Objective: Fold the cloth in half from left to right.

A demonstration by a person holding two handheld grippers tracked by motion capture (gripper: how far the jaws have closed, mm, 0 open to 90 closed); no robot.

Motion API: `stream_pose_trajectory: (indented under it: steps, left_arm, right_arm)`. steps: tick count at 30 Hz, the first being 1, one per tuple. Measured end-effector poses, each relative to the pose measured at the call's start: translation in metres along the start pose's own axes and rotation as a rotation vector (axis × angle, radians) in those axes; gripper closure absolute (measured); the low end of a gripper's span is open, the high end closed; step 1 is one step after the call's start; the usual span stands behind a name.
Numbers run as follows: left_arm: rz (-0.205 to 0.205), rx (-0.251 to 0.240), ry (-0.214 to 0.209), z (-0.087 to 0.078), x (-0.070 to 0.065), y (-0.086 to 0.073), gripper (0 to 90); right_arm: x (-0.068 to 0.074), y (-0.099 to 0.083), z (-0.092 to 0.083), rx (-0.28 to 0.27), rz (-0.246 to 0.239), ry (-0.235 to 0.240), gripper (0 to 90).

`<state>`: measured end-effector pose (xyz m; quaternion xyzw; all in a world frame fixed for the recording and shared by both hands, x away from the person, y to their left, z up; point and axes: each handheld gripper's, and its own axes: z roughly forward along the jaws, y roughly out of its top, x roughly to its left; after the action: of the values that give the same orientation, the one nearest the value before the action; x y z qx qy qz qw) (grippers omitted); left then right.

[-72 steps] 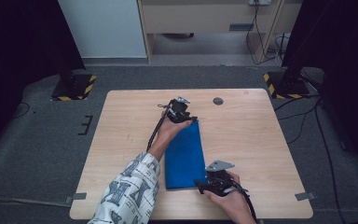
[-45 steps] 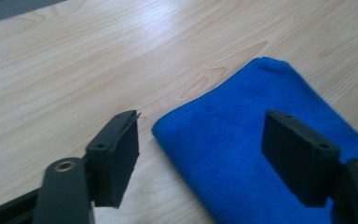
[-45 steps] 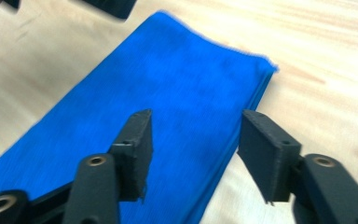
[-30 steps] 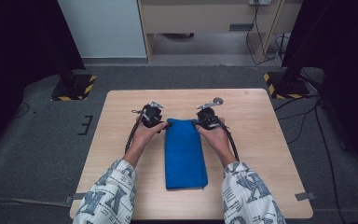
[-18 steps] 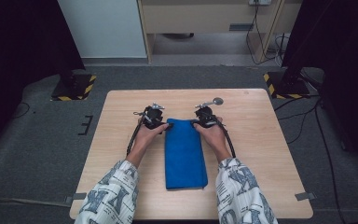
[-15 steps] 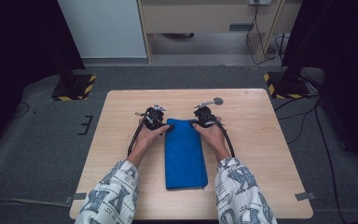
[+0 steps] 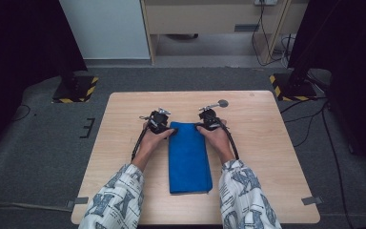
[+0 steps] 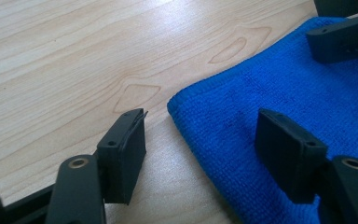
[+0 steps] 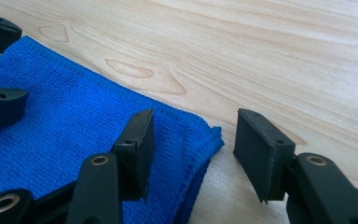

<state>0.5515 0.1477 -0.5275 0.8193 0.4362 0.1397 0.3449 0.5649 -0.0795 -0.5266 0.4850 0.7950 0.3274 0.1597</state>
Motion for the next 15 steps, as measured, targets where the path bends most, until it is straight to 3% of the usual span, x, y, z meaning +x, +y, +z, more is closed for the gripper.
stream_pose_trajectory:
  steps: [3,8,12,15]
  left_arm:
    - [0.011,-0.003,-0.004,0.000,-0.002,0.000,35.8]
    - [0.015,-0.009,-0.053,0.000,-0.008,0.000,51.5]
    - [0.024,0.004,-0.050,-0.001,-0.011,0.000,64.4]
    - [0.004,0.002,-0.061,-0.002,-0.012,-0.001,73.0]
  right_arm:
    - [0.000,0.002,0.002,0.004,-0.009,-0.001,47.9]
    - [0.006,0.002,0.002,0.010,-0.051,0.007,58.4]
    - [0.009,0.003,0.000,0.026,-0.048,0.021,73.5]
    - [0.012,0.003,0.000,0.030,-0.044,0.041,82.2]
